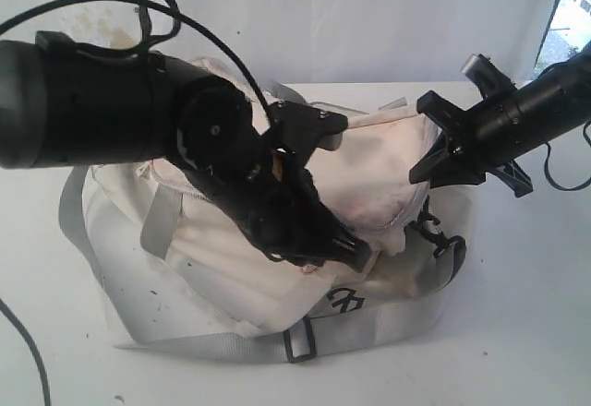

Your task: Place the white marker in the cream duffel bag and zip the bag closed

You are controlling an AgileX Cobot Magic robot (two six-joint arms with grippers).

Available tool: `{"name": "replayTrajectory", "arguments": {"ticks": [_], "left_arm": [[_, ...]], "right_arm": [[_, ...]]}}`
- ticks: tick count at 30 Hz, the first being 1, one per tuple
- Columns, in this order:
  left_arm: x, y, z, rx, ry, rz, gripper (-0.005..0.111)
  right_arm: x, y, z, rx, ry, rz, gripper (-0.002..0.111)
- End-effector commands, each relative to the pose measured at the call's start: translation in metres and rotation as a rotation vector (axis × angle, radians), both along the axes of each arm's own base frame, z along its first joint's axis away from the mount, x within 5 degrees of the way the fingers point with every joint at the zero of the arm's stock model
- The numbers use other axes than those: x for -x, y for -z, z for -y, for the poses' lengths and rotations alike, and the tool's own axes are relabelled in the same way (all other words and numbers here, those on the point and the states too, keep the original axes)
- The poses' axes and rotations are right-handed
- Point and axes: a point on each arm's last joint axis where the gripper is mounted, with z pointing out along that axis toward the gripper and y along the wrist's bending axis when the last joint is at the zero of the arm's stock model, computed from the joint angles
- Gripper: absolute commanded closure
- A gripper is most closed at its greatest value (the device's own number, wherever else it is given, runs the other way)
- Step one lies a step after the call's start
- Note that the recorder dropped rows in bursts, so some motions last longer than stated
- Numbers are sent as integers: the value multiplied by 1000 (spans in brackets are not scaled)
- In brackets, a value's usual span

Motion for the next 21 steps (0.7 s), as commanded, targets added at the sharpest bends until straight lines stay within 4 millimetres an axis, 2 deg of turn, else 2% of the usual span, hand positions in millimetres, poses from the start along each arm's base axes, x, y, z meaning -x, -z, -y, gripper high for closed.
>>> {"name": "replayTrajectory", "arguments": {"ticks": [1,8,14,21], "left_arm": [[-20,-2,-31,-84,-80,-20,107],[-58,-2,-79,-129,-201,-16,107],[-90,-3,-136,-207,-324,31,107],[-112,-4,-197,-220,-468,25,107]], "right_arm": [[2,1,1,10,-57,16,108],[5,1,1,10,-104,11,108],[6,4,5,70,-133,11,108],[6,6,15,150,-145,9,108]]}}
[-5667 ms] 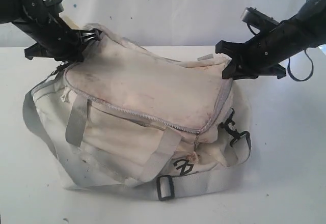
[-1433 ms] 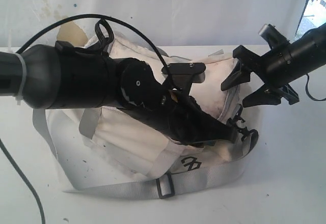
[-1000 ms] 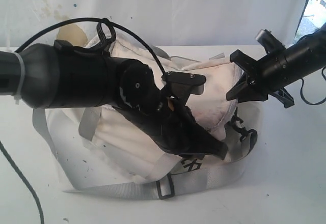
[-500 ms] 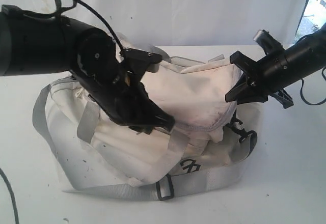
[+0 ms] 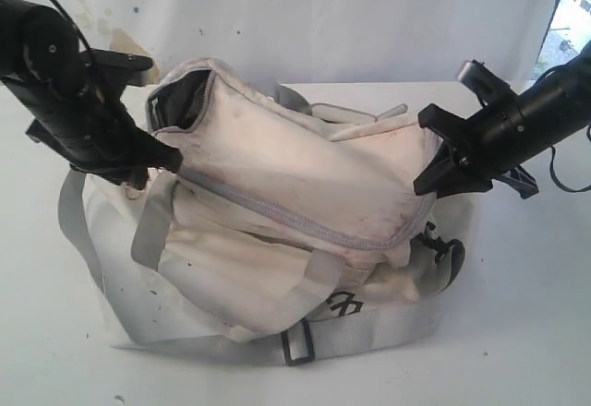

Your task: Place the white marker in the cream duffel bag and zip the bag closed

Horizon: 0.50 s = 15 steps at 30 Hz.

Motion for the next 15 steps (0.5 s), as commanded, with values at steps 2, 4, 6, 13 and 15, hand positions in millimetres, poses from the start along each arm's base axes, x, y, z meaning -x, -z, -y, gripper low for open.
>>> {"name": "replayTrajectory", "arguments": {"ticks": [2,4,6,13,15], "left_arm": [[-9,-6,-41,-41,-66,16,107],[-11,-7,-49,-42,-87,20,107],[-11,-11,-54,-38,-99,32,107],[-1,-36,-56,-29,-87,79,107],[5,-45,-57,-28,-86,89,107]], "right_arm": [[-3,2,21,147,-15,4,108],[-5,-1,32,206,10,-3,108],[-9,-5,42,261,48,-4,108],[-32,-24,69,463,182,133,108],[-38,-32,72,492,203,180,108]]}}
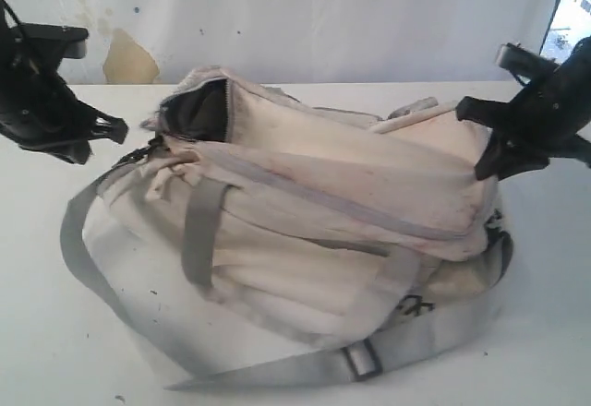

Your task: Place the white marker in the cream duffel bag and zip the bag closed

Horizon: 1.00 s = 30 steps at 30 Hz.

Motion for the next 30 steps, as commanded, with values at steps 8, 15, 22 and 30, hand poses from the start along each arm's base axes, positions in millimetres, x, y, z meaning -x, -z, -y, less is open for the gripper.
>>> {"name": "replayTrajectory", "arguments": {"ticks": [8,15,22,30], "left_arm": [[21,-42,-5,26,51,79,107],[25,-45,17,176,299,89,107],[19,-34,35,293,480,112,107],[5,-3,41,285,571,78,80]], "right_arm": [[-21,-24,6,40,-58,200,106],[-17,-25,-4,-10,-120,175,62],[-11,-30,-6,-24,-147,135,44],[2,-59,-10,-13,-187,195,45]]}}
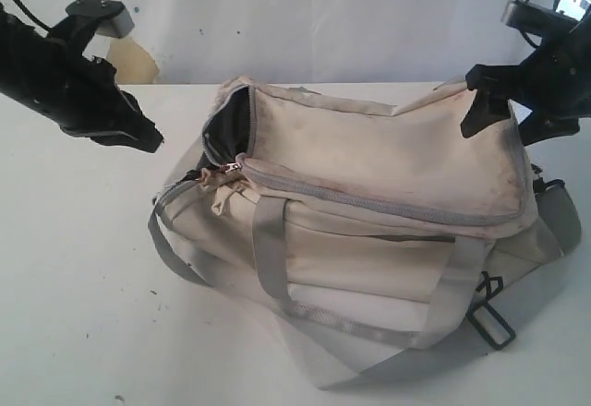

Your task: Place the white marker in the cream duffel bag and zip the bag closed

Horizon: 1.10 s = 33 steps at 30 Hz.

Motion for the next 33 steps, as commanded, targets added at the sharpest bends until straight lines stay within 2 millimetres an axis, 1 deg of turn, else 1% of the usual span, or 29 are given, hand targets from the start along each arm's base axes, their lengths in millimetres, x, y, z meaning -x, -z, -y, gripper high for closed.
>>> {"name": "replayTrajectory", "arguments": {"ticks": [1,3,5,10,13,15,19,21,25,31,33], "left_arm": [[-8,16,5,9,50,9,75],[-12,24,6,10,51,4,68],[-17,35,7,11,52,-6,64],[-23,54,12,30,105,-15,63],[-26,60,15,44,137,10,63],[-29,63,15,44,152,32,61],[-32,64,15,18,201,98,45],[-33,63,16,8,225,134,41],[-36,68,17,-6,272,183,40],[-41,87,22,33,318,196,40],[-43,89,25,67,315,208,40]], "right_arm": [[10,-25,-9,9,-71,57,45],[14,-31,-13,20,-107,76,45],[16,-35,-16,34,-126,90,45],[19,-44,-14,59,-121,122,45],[22,-48,-16,64,-145,139,45],[24,-52,-18,76,-180,158,45],[28,-57,-25,95,-250,189,45],[29,-58,-28,98,-267,197,45],[30,-58,-39,93,-296,199,45],[32,-59,-52,87,-332,201,45],[33,-59,-56,86,-342,201,45]]}}
